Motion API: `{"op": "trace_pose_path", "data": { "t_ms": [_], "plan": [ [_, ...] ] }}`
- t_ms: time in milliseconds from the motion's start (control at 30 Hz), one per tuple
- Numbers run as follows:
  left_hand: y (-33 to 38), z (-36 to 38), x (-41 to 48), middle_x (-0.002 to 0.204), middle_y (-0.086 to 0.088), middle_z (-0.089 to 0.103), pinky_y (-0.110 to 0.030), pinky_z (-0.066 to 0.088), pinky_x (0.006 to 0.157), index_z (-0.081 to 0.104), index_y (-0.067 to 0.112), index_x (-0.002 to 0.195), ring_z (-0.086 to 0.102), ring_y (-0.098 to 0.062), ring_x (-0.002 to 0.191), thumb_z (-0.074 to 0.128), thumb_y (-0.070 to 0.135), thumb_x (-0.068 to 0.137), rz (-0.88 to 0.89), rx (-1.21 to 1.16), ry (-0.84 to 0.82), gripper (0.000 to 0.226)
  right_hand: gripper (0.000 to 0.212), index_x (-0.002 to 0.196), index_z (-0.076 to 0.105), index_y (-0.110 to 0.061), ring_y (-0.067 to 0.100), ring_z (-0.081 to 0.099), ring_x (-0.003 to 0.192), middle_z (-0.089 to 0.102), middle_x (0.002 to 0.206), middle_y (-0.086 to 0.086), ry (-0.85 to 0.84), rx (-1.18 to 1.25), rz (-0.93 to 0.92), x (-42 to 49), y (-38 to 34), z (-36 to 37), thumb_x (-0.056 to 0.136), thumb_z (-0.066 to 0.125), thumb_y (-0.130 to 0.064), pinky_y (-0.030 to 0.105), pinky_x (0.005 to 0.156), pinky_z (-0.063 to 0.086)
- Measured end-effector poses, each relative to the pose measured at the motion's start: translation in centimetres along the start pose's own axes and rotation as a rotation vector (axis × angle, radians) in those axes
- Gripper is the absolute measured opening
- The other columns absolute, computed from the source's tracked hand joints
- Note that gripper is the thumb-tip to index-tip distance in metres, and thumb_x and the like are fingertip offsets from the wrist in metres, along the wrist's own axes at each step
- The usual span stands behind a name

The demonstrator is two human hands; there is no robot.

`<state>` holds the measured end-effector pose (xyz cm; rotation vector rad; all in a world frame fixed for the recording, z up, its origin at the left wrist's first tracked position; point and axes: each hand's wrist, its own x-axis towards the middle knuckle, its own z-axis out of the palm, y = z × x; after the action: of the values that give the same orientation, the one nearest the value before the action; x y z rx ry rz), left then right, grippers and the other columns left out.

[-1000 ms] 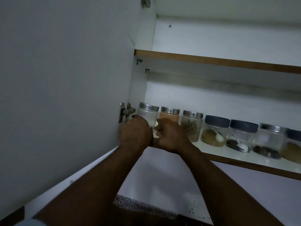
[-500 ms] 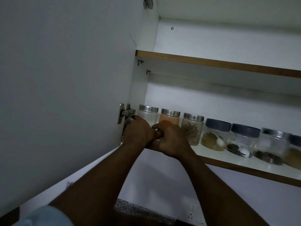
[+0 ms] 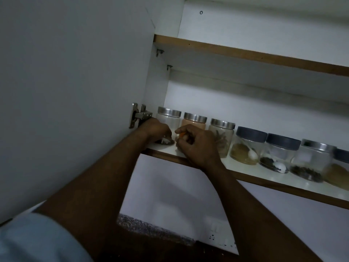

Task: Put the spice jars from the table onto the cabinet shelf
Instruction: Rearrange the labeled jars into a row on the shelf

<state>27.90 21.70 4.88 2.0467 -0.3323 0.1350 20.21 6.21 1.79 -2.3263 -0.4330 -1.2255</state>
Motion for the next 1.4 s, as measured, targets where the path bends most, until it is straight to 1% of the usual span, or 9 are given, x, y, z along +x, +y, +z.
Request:
{"op": "trace_pose_path", "data": {
  "t_ms": [167, 267, 400, 600, 833, 1033, 1100, 1200, 1400],
  "plan": [
    [-0.5, 1.4, -0.2, 0.112, -0.009, 0.062, -0.032, 0.051, 0.079, 0.059, 0.003, 0.123, 0.061, -0.026, 0.099, 0.087, 0.024, 0.074, 0.035, 0.133, 0.058, 0.06, 0.021, 0.103, 0.075, -0.02, 0.012, 0.07, 0.066, 0.072, 0.072, -0.004, -0.017, 0.026, 0.067, -0.2, 0.7, -0.1, 0.084, 0.068, -0.02, 0.04, 0.069, 0.061],
    [-1.5, 2.1, -0.4, 0.109, -0.007, 0.064, -0.026, 0.042, 0.067, 0.058, 0.007, 0.122, 0.057, -0.022, 0.089, 0.092, 0.035, 0.065, 0.091, 0.16, 0.18, 0.072, 0.021, 0.103, 0.076, -0.02, 0.006, 0.068, 0.067, 0.071, 0.074, -0.008, 0.009, -0.013, 0.043, -0.7, 0.4, 0.2, 0.085, 0.065, -0.021, 0.035, 0.069, 0.06],
    [-2.0, 3.8, -0.4, 0.123, -0.011, 0.065, -0.031, 0.05, 0.076, 0.054, 0.007, 0.128, 0.064, -0.028, 0.11, 0.089, 0.047, 0.065, 0.1, 0.273, 0.283, 0.082, 0.024, 0.11, 0.073, -0.02, 0.002, 0.067, 0.076, 0.072, 0.085, -0.011, 0.07, -0.04, 0.021, -1.5, 0.3, 0.4, 0.089, 0.062, -0.02, 0.029, 0.073, 0.059],
    [-1.6, 5.1, 0.5, 0.124, -0.013, 0.063, -0.037, 0.05, 0.076, 0.039, 0.009, 0.135, 0.064, -0.031, 0.111, 0.08, 0.056, 0.073, 0.083, 0.342, 0.373, 0.088, 0.018, 0.106, 0.07, -0.02, 0.007, 0.064, 0.085, 0.072, 0.094, -0.009, 0.235, -0.163, -0.164, 1.5, -0.9, -0.4, 0.088, 0.066, -0.022, 0.026, 0.074, 0.053],
    [-2.3, 5.3, 1.1, 0.13, -0.013, 0.061, -0.035, 0.044, 0.073, 0.034, 0.003, 0.143, 0.064, -0.031, 0.114, 0.076, 0.07, 0.069, 0.063, 0.365, 0.34, 0.108, 0.054, 0.134, 0.059, -0.022, 0.028, 0.055, 0.121, 0.062, 0.13, 0.004, -0.193, -0.601, -0.107, 8.3, -1.0, 1.3, 0.087, 0.064, -0.049, 0.043, 0.1, 0.039],
    [-2.3, 4.9, 1.7, 0.136, -0.011, 0.058, -0.036, 0.049, 0.085, 0.04, 0.005, 0.143, 0.06, -0.029, 0.122, 0.075, 0.078, 0.062, 0.113, 0.385, 0.337, 0.114, 0.052, 0.124, 0.06, -0.026, 0.024, 0.062, 0.105, 0.065, 0.116, 0.001, -0.282, -0.587, -0.07, 10.2, -0.6, 3.2, 0.081, 0.068, -0.054, 0.039, 0.093, 0.038],
    [-2.1, 4.7, 1.9, 0.141, -0.013, 0.055, -0.037, 0.049, 0.092, 0.037, 0.005, 0.147, 0.057, -0.029, 0.127, 0.075, 0.074, 0.067, 0.099, 0.39, 0.284, 0.112, 0.044, 0.117, 0.059, -0.024, 0.025, 0.063, 0.099, 0.067, 0.11, -0.001, -0.308, -0.527, -0.039, 10.3, -0.5, 3.0, 0.078, 0.072, -0.041, 0.034, 0.083, 0.038],
    [-2.6, 4.4, 1.6, 0.124, -0.01, 0.064, -0.031, 0.046, 0.073, 0.045, 0.008, 0.134, 0.063, -0.028, 0.11, 0.077, 0.052, 0.072, 0.091, 0.328, 0.329, 0.082, 0.041, 0.114, 0.057, -0.024, 0.025, 0.062, 0.095, 0.069, 0.105, -0.001, -0.355, -0.423, 0.014, 10.3, -0.2, 2.4, 0.076, 0.072, -0.024, 0.031, 0.076, 0.041],
    [-2.9, 4.0, 0.6, 0.112, -0.006, 0.07, -0.027, 0.044, 0.071, 0.061, 0.01, 0.118, 0.067, -0.024, 0.101, 0.079, 0.04, 0.076, 0.12, 0.297, 0.371, 0.054, 0.048, 0.119, 0.056, -0.023, 0.023, 0.062, 0.096, 0.068, 0.111, 0.003, -0.367, -0.366, -0.013, 9.9, -0.5, 2.2, 0.08, 0.079, -0.037, 0.037, 0.082, 0.054]
  ]
}}
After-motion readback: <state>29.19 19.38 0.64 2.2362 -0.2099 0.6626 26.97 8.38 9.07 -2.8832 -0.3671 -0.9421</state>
